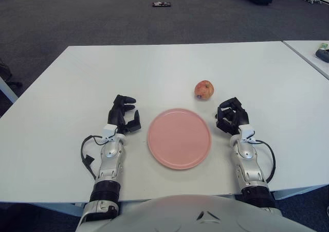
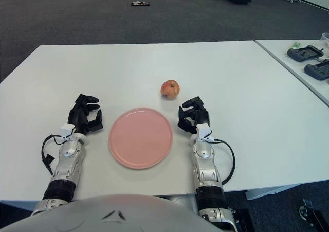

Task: Put the apple into the plate.

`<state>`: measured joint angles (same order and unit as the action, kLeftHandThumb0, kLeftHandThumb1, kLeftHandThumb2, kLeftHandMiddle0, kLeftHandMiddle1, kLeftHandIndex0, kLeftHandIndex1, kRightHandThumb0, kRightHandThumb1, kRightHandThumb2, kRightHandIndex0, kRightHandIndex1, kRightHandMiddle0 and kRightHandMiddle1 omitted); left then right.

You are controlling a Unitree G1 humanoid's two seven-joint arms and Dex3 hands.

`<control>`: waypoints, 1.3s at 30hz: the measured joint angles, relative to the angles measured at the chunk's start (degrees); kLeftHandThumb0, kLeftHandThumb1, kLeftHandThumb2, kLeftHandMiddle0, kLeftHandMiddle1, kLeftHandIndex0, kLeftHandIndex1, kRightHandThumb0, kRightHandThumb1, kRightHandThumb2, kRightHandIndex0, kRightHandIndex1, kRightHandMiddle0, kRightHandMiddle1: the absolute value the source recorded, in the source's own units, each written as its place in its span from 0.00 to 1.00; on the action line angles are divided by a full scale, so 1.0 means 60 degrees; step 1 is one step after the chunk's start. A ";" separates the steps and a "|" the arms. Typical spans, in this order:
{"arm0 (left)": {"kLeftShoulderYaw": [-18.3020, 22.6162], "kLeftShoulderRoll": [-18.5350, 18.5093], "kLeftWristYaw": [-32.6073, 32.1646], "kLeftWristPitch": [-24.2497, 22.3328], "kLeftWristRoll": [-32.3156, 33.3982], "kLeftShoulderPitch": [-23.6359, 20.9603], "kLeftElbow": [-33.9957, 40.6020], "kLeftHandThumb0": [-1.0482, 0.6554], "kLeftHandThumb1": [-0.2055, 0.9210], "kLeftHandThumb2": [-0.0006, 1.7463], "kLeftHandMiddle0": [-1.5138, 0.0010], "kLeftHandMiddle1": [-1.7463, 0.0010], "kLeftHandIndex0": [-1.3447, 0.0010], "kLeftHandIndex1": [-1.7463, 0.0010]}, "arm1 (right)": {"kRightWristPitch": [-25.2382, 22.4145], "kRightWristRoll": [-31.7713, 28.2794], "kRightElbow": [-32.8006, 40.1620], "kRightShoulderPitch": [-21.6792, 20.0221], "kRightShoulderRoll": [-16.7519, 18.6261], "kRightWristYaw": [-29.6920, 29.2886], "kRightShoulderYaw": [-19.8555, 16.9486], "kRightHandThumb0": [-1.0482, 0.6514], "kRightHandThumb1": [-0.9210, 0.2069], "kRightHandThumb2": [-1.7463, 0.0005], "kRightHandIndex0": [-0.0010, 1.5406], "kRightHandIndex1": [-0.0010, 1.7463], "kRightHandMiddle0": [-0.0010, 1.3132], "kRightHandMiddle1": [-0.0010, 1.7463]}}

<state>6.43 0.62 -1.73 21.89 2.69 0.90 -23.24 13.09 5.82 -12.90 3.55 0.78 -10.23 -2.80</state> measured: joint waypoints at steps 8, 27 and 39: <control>0.0011 0.0026 0.0007 -0.0001 0.0055 -0.0022 -0.0011 0.61 0.41 0.80 0.58 0.00 0.67 0.00 | 0.0244 0.0082 -0.0139 -0.0123 -0.0194 0.0054 0.0038 0.39 0.22 0.51 0.36 0.86 0.26 1.00; 0.0033 0.0036 -0.0013 0.0170 0.0008 -0.0063 -0.0183 0.61 0.41 0.81 0.57 0.00 0.67 0.00 | 0.0268 0.1990 0.0675 -0.1557 -0.3052 0.2063 0.0846 0.15 0.22 0.50 0.01 0.43 0.01 0.56; 0.0037 0.0045 -0.0159 0.0230 -0.0157 -0.0077 -0.0251 0.61 0.36 0.84 0.55 0.00 0.64 0.00 | -0.0709 0.3542 -0.0591 -0.3446 -0.3827 0.2358 0.1705 0.03 0.32 0.56 0.00 0.01 0.00 0.02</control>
<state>6.65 0.90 -2.68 23.26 1.75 0.43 -24.75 8.84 27.08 -16.44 -17.13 -22.18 3.91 7.43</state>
